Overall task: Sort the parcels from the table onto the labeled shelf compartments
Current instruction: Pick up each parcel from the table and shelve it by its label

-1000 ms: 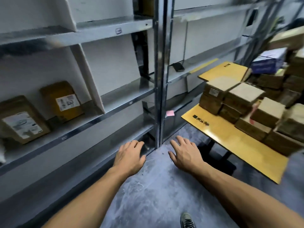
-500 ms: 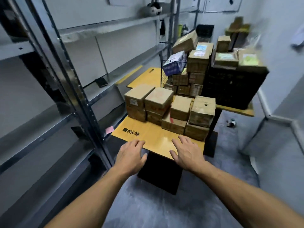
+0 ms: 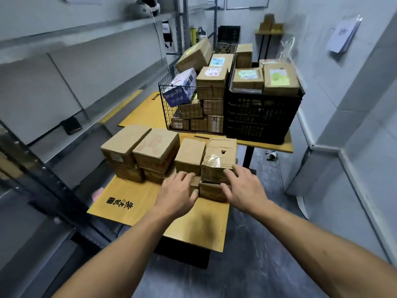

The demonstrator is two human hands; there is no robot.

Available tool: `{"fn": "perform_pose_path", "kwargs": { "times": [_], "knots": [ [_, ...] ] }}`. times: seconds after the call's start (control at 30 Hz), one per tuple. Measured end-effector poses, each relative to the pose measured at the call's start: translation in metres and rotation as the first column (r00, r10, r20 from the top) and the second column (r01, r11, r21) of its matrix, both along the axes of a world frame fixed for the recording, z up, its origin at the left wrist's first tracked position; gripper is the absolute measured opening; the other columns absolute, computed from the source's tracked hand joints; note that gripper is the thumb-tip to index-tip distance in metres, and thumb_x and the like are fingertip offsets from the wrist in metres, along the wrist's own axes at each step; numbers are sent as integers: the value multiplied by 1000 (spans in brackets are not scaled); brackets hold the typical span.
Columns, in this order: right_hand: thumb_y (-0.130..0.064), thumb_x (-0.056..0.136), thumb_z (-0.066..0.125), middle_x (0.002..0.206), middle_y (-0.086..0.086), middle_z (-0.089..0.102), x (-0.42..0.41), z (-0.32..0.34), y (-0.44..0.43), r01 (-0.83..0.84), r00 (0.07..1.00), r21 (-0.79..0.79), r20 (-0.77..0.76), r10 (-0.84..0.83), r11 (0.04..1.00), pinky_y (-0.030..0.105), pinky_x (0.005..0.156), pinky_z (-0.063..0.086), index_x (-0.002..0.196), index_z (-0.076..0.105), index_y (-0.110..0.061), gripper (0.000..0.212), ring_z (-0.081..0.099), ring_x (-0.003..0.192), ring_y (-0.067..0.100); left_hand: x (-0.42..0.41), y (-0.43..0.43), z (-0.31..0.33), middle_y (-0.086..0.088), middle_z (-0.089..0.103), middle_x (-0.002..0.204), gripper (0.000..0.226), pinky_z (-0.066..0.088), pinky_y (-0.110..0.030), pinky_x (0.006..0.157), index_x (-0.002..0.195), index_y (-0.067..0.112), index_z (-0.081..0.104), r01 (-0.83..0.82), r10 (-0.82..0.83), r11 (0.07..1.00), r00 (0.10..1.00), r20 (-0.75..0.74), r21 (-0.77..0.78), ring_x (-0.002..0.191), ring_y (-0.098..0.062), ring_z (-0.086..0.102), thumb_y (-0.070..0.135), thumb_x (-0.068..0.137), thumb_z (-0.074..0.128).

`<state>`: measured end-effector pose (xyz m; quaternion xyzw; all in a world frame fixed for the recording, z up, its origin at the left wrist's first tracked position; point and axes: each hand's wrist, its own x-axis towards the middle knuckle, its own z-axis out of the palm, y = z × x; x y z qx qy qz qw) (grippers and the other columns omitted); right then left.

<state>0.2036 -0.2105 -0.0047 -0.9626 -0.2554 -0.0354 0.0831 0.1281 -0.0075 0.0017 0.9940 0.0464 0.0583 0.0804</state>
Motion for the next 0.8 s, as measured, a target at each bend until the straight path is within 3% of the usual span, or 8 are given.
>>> {"fn": "perform_pose_path", "kwargs": {
  "times": [0.2, 0.33, 0.5, 0.7, 0.8],
  "knots": [
    [-50, 99, 43, 141, 4, 44, 43, -1, 7, 115, 992, 103, -58, -109, 988, 45, 103, 43, 139, 44, -24, 48, 44, 128, 25, 70, 1, -6, 3, 47, 143, 55, 35, -38, 109, 144, 30, 37, 65, -65, 998, 998, 15, -7, 129, -20, 43, 50, 93, 47],
    [-49, 100, 44, 142, 4, 42, 67, -7, 17, 204, 975, 152, -117, -187, 967, 45, 102, 44, 142, 42, -25, 50, 42, 129, 26, 111, 7, -17, 3, 43, 147, 56, 32, -38, 113, 146, 33, 34, 77, -77, 992, 997, 11, -97, 133, -19, 39, 54, 95, 43],
    [-49, 100, 43, 141, 2, 38, 88, -22, 32, 308, 940, 212, -220, -261, 928, 39, 94, 47, 143, 37, -30, 47, 46, 122, 25, 143, 15, -36, 4, 42, 147, 53, 28, -40, 115, 144, 37, 32, 131, -136, 980, 990, -22, -149, 134, -17, 36, 59, 96, 38],
    [-49, 100, 43, 141, 0, 42, 95, -46, 40, 419, 882, 396, -393, -262, 817, 41, 96, 48, 148, 35, -37, 50, 51, 121, 23, 152, 20, -58, 5, 48, 142, 56, 32, -40, 112, 148, 38, 27, 114, -134, 955, 989, -56, -273, 130, -16, 40, 59, 97, 33],
    [-44, 101, 48, 139, 3, 46, 95, -49, 41, 455, 858, 490, -465, -218, 743, 33, 96, 45, 147, 38, -37, 47, 53, 118, 20, 150, 17, -60, 5, 50, 141, 54, 35, -38, 110, 147, 36, 31, 100, -119, 919, 992, -27, -382, 129, -15, 42, 53, 96, 40]
  ]
}}
